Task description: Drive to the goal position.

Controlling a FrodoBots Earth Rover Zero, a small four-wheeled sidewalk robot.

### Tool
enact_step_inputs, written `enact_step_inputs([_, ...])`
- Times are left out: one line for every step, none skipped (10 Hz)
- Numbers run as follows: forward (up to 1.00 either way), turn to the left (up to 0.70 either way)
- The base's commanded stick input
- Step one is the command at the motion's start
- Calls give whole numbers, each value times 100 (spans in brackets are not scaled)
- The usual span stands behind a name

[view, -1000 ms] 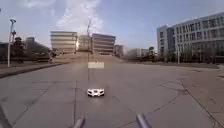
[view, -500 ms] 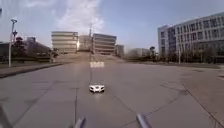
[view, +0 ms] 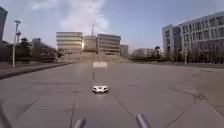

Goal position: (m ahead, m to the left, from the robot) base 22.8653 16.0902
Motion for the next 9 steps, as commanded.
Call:
enact_step_inputs([70, 14])
enact_step_inputs([70, 14])
enact_step_inputs([70, 14])
enact_step_inputs([70, 14])
enact_step_inputs([70, 14])
enact_step_inputs([70, 14])
enact_step_inputs([70, 14])
enact_step_inputs([70, 14])
enact_step_inputs([70, 14])
